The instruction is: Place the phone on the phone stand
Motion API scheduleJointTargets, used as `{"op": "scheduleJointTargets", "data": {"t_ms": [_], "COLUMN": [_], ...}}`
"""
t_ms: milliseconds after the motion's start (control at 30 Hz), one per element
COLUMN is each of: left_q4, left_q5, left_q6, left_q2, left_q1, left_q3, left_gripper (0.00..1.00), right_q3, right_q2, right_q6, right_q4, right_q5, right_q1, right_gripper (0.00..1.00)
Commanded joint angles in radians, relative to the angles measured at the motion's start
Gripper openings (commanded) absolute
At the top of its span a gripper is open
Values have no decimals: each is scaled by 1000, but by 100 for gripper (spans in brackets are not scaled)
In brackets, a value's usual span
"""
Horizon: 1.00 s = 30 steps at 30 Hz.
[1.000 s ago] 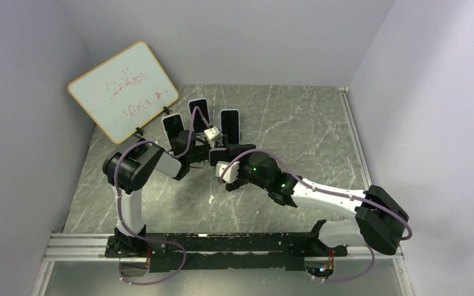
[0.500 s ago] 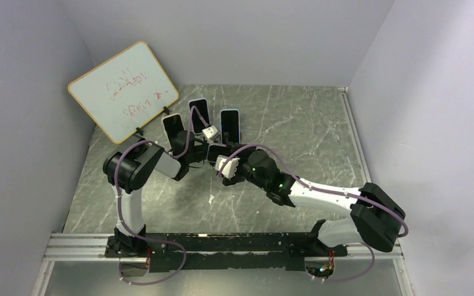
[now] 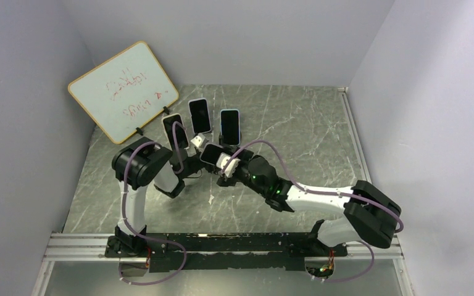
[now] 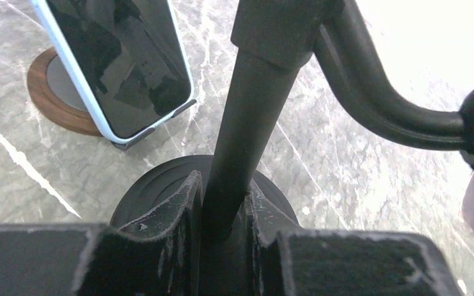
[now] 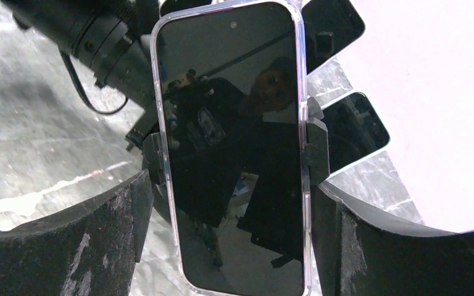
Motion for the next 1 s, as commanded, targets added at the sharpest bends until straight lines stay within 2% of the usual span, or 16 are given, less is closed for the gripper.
{"op": "scheduleJointTargets", "data": {"t_ms": [0, 100, 233, 533, 967], "left_q4": [155, 257, 312, 318, 378], "left_q5": [-139, -197, -264, -358, -460], "left_q6": [-213, -243, -258, -225, -207], "left_q2": [99, 142, 173, 149, 138], "left_q1": [-37, -71, -109, -136, -165], "left_q3": [-109, -132, -139, -170, -210], "left_gripper": [5, 5, 5, 5, 5], "right_q3": [-7, -5, -20, -90, -111], "right_q2": [42, 75, 103, 107, 136], "right_q6": [166, 190, 249, 430, 728], "right_q4": [135, 176, 247, 367, 403], "right_q5": [183, 249, 330, 425, 603], "right_q1": [20, 50, 81, 91, 91], "right_gripper": [34, 33, 29, 23, 11]}}
